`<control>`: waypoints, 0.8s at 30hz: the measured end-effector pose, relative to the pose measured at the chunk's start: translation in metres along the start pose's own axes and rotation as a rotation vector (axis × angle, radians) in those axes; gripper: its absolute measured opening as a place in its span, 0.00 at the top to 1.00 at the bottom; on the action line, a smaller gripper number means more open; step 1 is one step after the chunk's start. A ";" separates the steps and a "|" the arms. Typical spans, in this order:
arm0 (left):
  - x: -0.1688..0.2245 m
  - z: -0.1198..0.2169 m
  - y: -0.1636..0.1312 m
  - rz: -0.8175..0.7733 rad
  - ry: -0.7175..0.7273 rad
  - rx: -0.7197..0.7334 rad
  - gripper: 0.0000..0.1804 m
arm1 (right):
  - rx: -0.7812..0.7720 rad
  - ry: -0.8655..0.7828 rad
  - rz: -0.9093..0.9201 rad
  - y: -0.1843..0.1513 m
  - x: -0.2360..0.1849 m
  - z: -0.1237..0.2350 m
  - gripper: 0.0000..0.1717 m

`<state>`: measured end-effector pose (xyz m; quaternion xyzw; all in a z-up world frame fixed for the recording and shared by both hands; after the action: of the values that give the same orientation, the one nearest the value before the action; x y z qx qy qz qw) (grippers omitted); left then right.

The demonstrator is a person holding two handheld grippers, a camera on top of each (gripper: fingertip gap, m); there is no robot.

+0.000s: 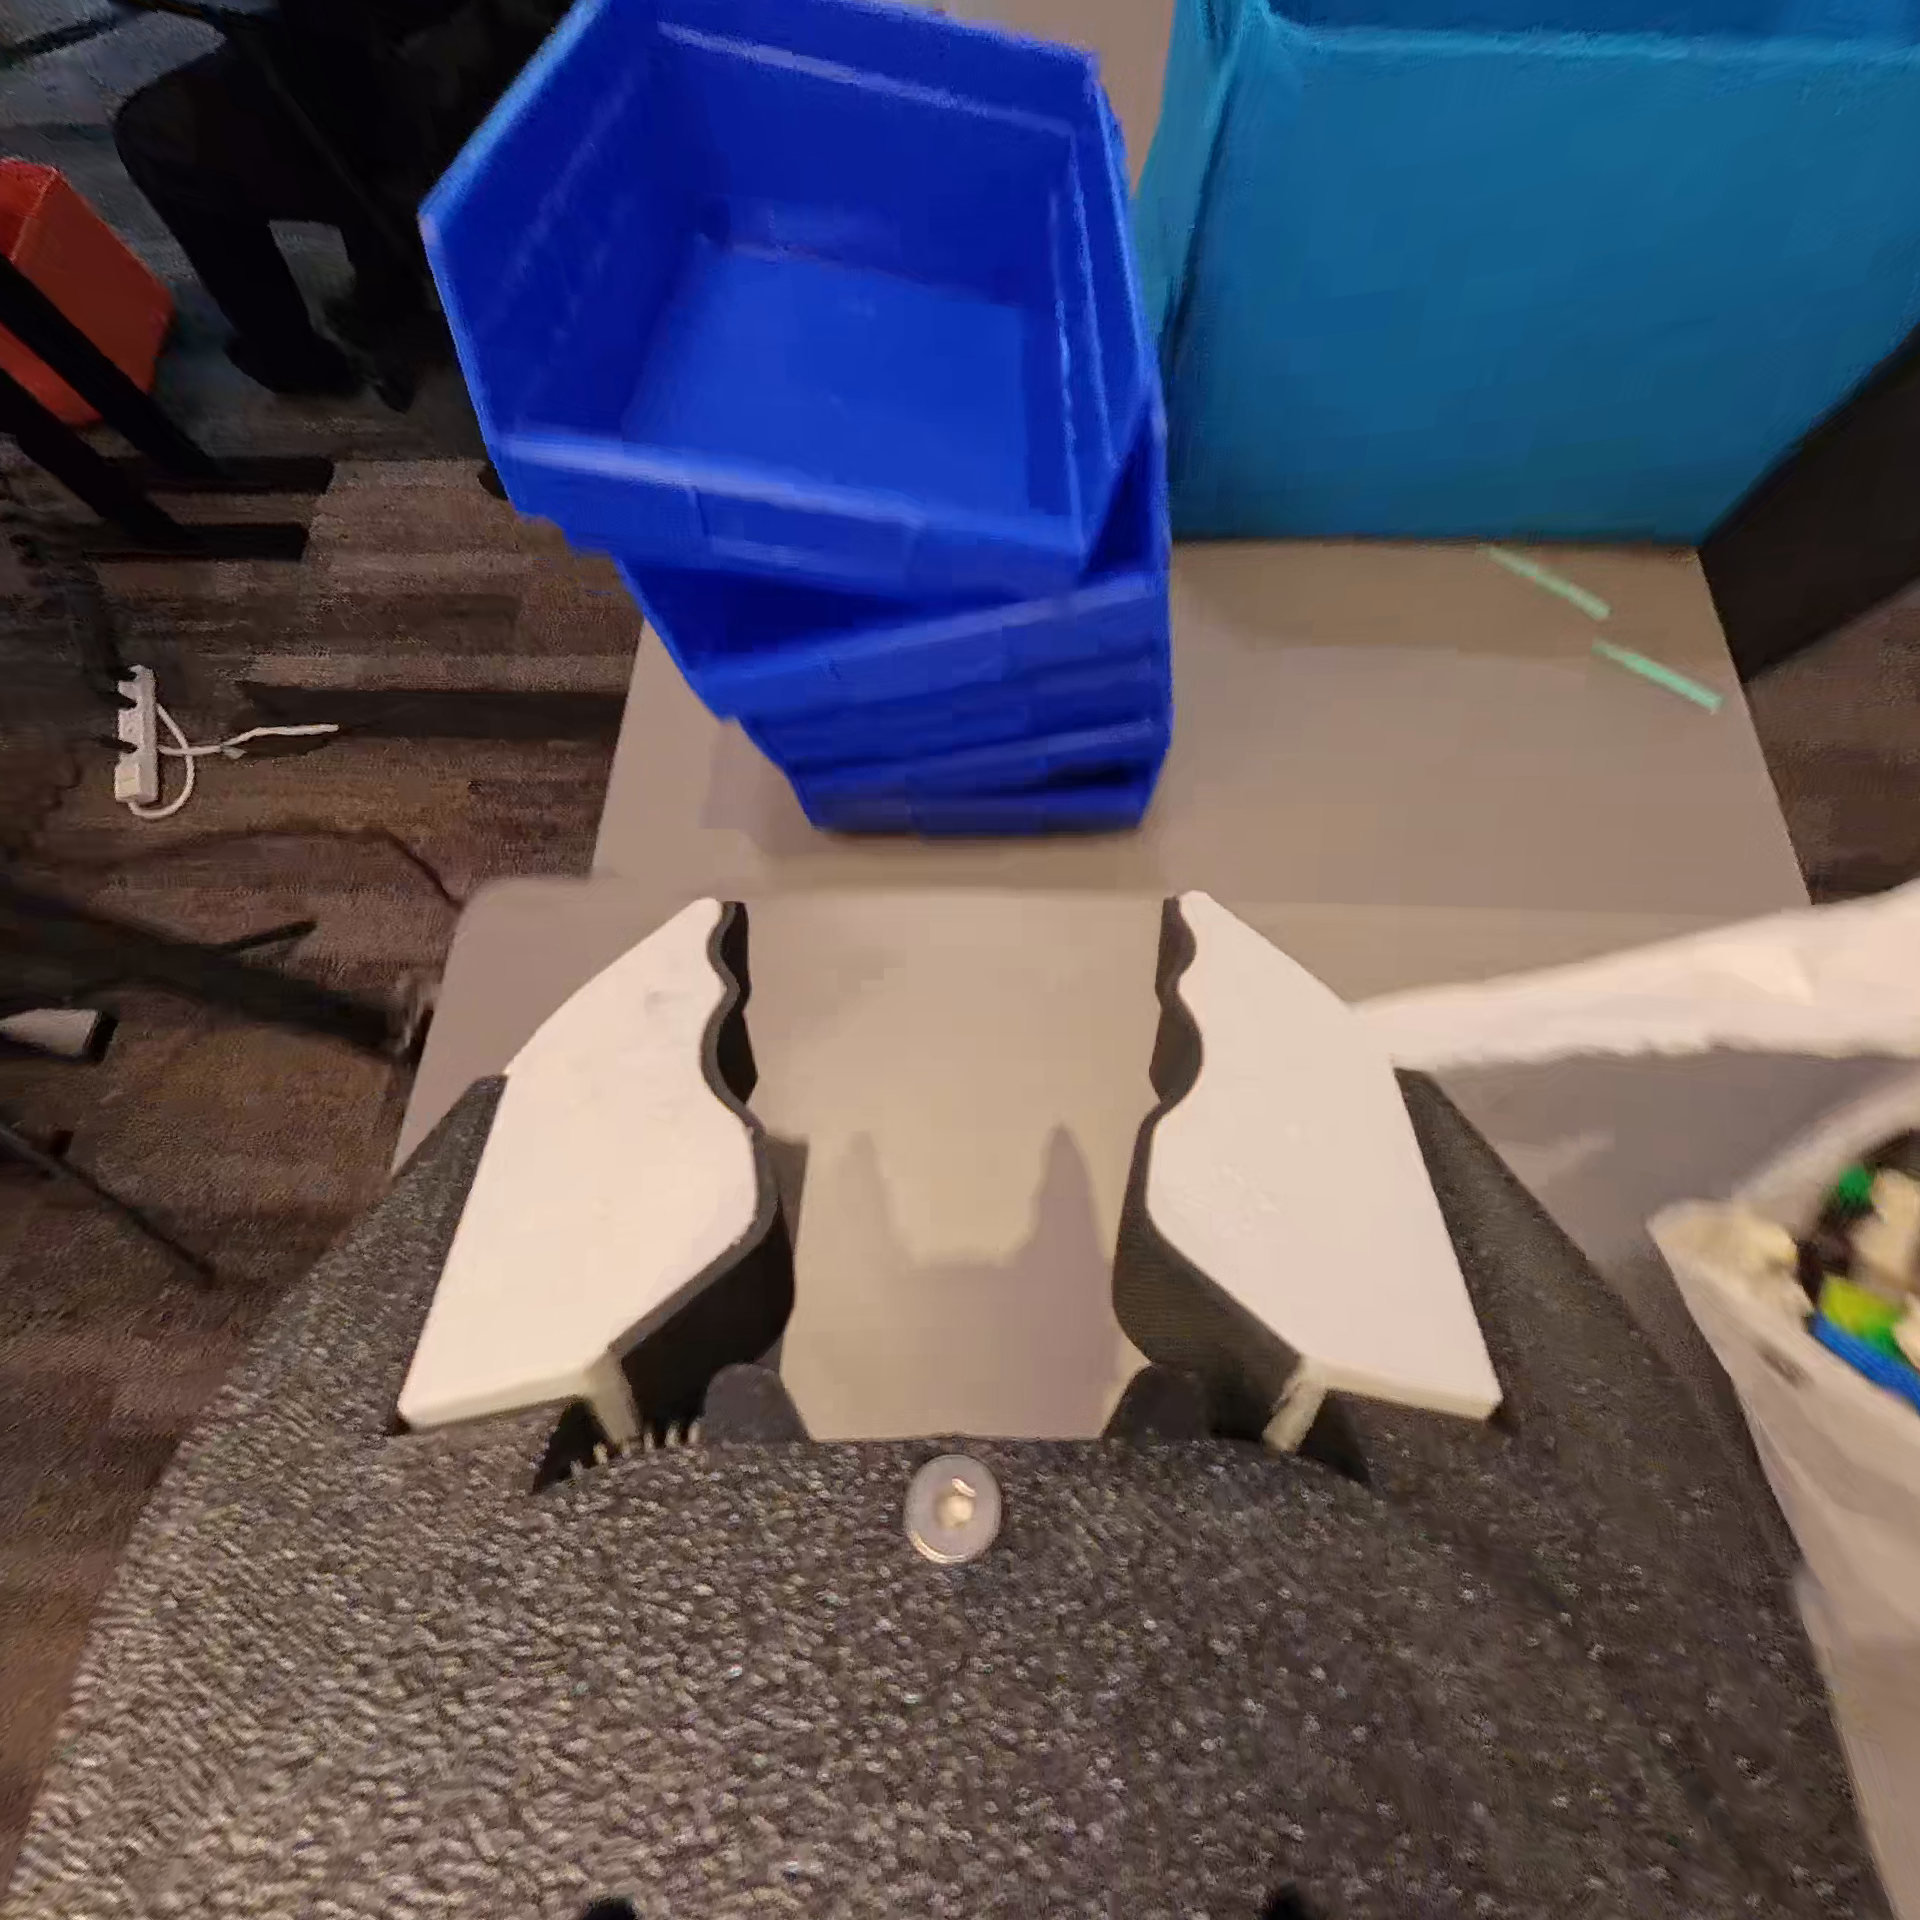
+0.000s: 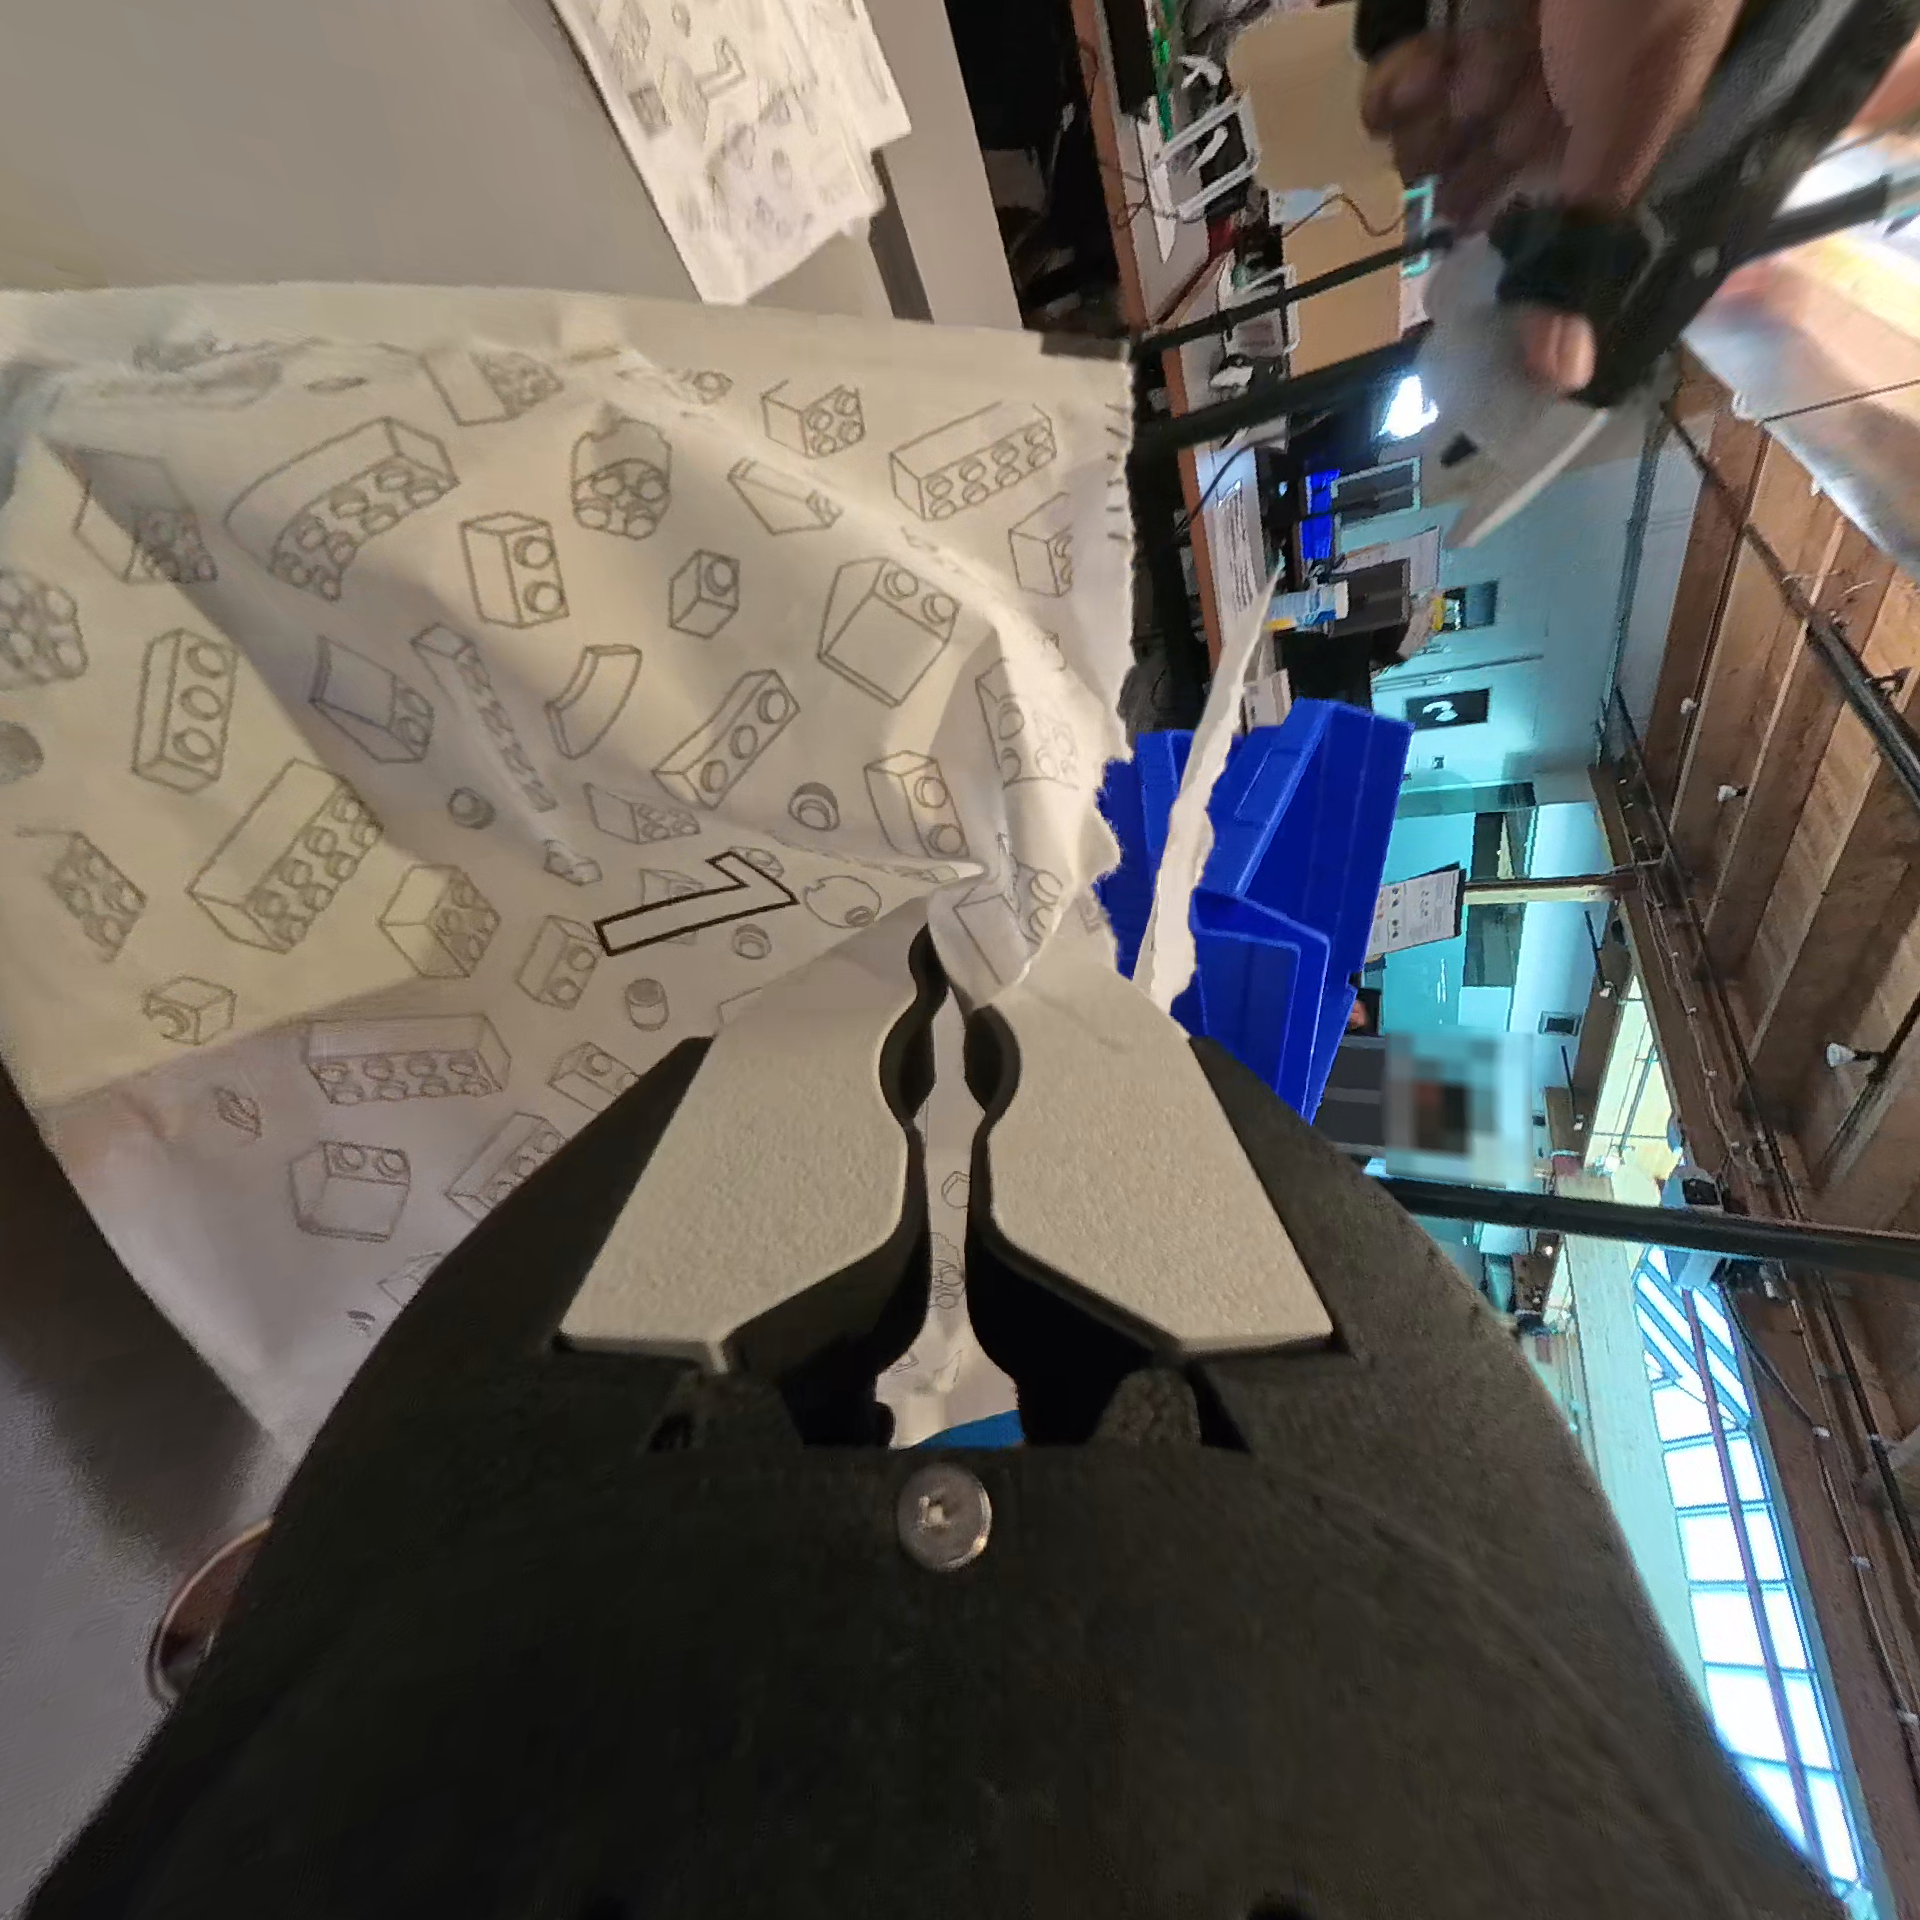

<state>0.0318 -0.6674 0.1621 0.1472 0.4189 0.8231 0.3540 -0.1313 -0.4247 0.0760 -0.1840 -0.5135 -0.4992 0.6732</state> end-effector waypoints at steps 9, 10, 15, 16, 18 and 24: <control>0.097 0.139 -0.135 -0.004 -0.002 -0.087 0.59 | 0.077 0.015 0.017 0.057 -0.008 -0.025 1.00; 0.106 0.151 -0.148 -0.004 0.002 -0.103 0.59 | 0.081 0.024 0.014 0.064 -0.011 -0.028 1.00; 0.152 0.202 -0.198 0.050 0.012 -0.110 0.59 | 0.108 0.130 -0.013 0.095 -0.032 -0.042 1.00; 0.161 0.210 -0.206 0.070 0.012 -0.100 0.59 | 0.112 0.159 -0.025 0.101 -0.037 -0.045 1.00; 0.178 0.223 -0.225 0.120 0.011 -0.085 0.59 | 0.106 0.214 -0.037 0.108 -0.049 -0.053 1.00; 0.219 0.251 -0.291 0.254 0.059 -0.071 0.59 | 0.049 0.331 -0.066 0.113 -0.080 -0.074 0.98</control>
<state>0.1463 -0.2504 0.0708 0.1621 0.3778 0.8796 0.2392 0.0053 -0.3933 0.0065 -0.0656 -0.4134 -0.5320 0.7361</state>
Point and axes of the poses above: each gripper's, where its closed fingertips meet, z back along the fingers, y out of its top, x = y × z across the jaws, the point moved 1 cm from there along z, back along the fingers, and after that the axes turned 1 degree about y, right-handed, at the moved point
